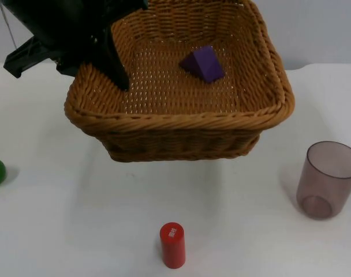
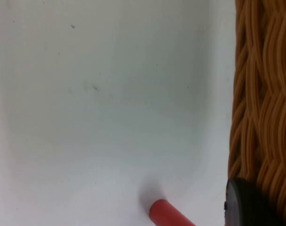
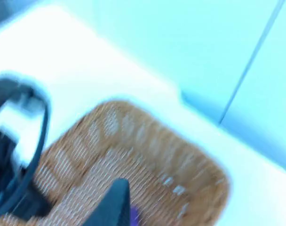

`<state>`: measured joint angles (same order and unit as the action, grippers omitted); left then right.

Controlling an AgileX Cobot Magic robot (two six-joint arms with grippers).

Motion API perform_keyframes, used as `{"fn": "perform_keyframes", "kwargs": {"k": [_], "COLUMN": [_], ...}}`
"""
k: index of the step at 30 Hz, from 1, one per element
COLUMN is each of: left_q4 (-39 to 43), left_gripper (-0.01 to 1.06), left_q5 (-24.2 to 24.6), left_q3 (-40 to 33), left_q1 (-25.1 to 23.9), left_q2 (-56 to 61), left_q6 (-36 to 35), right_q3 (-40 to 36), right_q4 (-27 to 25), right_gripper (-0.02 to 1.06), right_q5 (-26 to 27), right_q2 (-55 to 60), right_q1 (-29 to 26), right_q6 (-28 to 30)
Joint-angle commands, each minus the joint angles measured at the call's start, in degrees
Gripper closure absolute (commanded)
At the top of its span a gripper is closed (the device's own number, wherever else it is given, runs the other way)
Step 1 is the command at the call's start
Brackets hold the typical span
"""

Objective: Pick up the basket with the left hand and place the triangular block into the basket with the right hand.

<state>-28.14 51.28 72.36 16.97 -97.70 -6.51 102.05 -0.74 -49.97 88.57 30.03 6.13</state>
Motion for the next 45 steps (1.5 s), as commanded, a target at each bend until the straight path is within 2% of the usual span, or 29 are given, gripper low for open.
{"fn": "perform_keyframes", "kwargs": {"k": [1, 5, 8, 9, 13, 14, 15, 18, 21, 27, 30, 36, 41, 45], "left_q4": [-1.7, -1.7, -1.7, -1.7, -1.7, -1.7, -1.6, -1.6, -1.3, -1.2, -1.0, -1.1, -1.3, -2.9], "left_gripper": [1.05, 1.05, 1.05, 1.05, 1.05, 1.05, 1.05, 1.05, 1.05, 1.05, 1.05, 1.05, 1.05, 1.05], "left_q5": [-1.0, -1.2, -1.5, -1.5, -1.5, -1.5, -1.5, -1.5, -1.5, -2.8, -5.9, -8.4, -9.1, -11.6], "left_q3": [0.2, 0.2, 0.2, 0.2, 0.2, 0.2, 0.2, 0.2, 0.2, 0.2, 0.2, 0.2, 1.3, 2.9], "left_q1": [0.3, 0.3, 0.3, 0.3, 0.3, 0.3, 0.3, 0.3, 0.3, 0.3, 0.3, 0.3, 0.3, 0.3], "left_q2": [0.8, 0.8, 0.8, 0.8, 0.8, 0.8, 0.8, 0.8, 0.8, 0.8, 0.5, -0.9, -5.5, -11.9], "left_q6": [0.2, 0.2, 0.2, 0.2, 0.7, 0.7, 0.7, 0.7, 0.7, 0.7, 1.2, 1.6, 2.2, 6.0], "right_q3": [0.1, -2.7, -12.3, -12.3, -26.0, -26.0, -29.2, -34.9, -37.0, -37.2, -37.2, -37.2, -37.2, -37.2], "right_q4": [-0.6, -0.6, -0.7, -0.7, -0.9, -0.9, -0.9, -0.9, -0.9, -1.2, -0.9, -1.0, -1.0, -1.0], "right_gripper": [0.00, 0.00, 0.00, 0.00, 0.00, 0.00, 0.00, 0.00, 0.00, 0.00, 0.00, 0.00, 0.00, 0.00], "right_q5": [1.6, 4.5, 8.1, 8.1, 13.7, 13.7, 14.9, 14.9, 13.5, 12.0, 9.3, 7.5, 7.5, 7.6], "right_q2": [-1.7, -5.6, -10.3, -10.3, -18.7, -18.7, -21.1, -27.3, -31.3, -36.0, -36.9, -36.8, -36.8, -36.8], "right_q1": [-1.7, -7.8, -14.6, -14.6, -23.2, -23.2, -25.7, -32.3, -35.5, -35.5, -35.5, -35.5, -35.5, -35.5], "right_q6": [-0.6, -0.8, -1.2, -1.2, -1.7, -1.7, -1.8, -1.6, -0.5, -0.5, -0.5, -0.5, -0.5, -0.5]}}
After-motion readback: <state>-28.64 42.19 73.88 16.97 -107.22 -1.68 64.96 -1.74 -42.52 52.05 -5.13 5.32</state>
